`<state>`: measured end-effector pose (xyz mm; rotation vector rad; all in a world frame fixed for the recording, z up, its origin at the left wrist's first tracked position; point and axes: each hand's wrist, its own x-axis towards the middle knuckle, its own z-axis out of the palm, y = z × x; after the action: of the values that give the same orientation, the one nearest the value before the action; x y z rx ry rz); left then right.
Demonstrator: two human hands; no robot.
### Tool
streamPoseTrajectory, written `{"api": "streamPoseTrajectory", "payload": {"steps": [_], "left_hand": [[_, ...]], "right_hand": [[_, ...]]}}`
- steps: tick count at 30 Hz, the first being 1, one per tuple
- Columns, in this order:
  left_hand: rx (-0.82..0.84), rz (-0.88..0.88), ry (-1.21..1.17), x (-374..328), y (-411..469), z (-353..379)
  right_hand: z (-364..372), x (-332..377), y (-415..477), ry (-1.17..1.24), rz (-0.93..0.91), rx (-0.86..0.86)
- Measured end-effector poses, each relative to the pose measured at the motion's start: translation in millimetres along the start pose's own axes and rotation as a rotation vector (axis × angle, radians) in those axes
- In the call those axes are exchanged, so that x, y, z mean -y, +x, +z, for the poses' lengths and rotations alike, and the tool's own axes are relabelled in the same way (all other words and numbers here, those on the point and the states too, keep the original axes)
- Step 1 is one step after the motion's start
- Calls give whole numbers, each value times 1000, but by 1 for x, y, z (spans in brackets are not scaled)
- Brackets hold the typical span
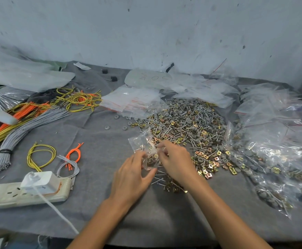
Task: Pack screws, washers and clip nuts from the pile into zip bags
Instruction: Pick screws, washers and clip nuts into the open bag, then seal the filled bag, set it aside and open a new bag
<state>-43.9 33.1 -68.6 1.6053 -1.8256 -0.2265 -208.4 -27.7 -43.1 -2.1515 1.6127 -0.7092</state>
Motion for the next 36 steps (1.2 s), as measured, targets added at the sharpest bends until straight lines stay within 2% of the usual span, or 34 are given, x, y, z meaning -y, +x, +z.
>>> {"api": "streamPoseTrajectory", "payload": {"steps": [2,6,12,17,20,22,25,29,33,36], "left_hand": [[32,-1,64,4,-6,-2],[-8,29,144,7,-7,-7],[-114,82,119,5,5,-16],[-160,94,-9,1,22,-35],[-211,40,-121,-6,29,-49],[-244,20,-206,-13,33,-58],[-262,41,-286,-28,34,-72],[-238,-11,-486,-47,33,-86],[-133,-115,-747,-63,32,-92],[-101,-107,-718,-67,30,-95]], "right_hand": [[0,-1,0,58,33,12],[-4,1,2,168,99,15],[-18,6,8,265,167,43],[-41,16,12,616,222,94],[-61,21,8,826,150,218],[-72,24,2,785,61,207],[-85,31,-6,521,-65,21],[-104,40,-14,639,-139,-23],[-117,45,-20,728,-141,4],[-122,42,-23,635,-110,-6]]}}
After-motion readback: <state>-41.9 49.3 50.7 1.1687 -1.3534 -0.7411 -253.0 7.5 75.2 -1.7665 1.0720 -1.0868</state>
